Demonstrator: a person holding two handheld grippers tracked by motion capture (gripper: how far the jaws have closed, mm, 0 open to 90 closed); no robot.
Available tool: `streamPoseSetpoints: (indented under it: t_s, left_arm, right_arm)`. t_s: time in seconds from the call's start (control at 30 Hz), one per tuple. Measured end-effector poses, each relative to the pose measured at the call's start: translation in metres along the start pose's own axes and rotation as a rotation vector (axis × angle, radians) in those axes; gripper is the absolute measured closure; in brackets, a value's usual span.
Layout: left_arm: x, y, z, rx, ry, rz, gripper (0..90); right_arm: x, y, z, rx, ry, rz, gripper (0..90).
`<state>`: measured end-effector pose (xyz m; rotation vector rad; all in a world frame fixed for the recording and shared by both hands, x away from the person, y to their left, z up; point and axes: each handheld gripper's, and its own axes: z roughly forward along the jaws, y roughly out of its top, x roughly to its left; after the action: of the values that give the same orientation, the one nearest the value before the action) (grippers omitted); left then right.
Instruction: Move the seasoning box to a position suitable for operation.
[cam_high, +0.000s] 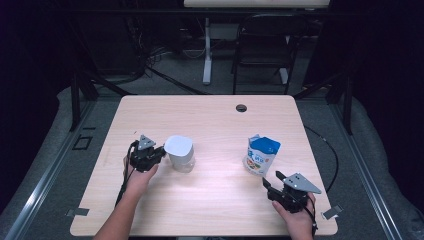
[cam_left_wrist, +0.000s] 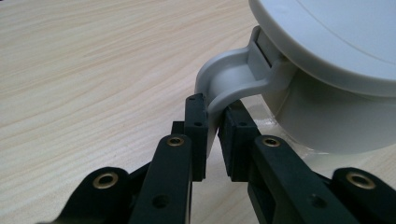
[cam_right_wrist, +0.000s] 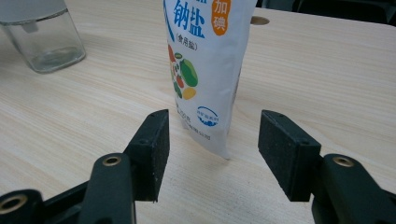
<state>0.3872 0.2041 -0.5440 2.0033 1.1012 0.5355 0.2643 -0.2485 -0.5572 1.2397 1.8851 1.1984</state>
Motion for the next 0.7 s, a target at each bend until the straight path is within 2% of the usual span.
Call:
streamPoseSetpoints:
  t_s: [0.33,0.6,0.7]
  left_arm:
    - [-0.007,-0.002,-0.006,0.013,0.005,-0.013,82.2]
    - [-0.014,-0.006,-0.011,0.014,0.002,-0.043,82.0]
    - [-0.017,-0.008,-0.013,0.017,-0.003,-0.032,82.0]
  right_arm:
    - [0.005,0.002,0.0,-0.008,0.016,0.002,43.0]
    - [0.009,0.002,-0.001,-0.004,0.025,-0.005,43.0]
    - [0.01,0.002,-0.001,-0.007,0.026,-0.013,43.0]
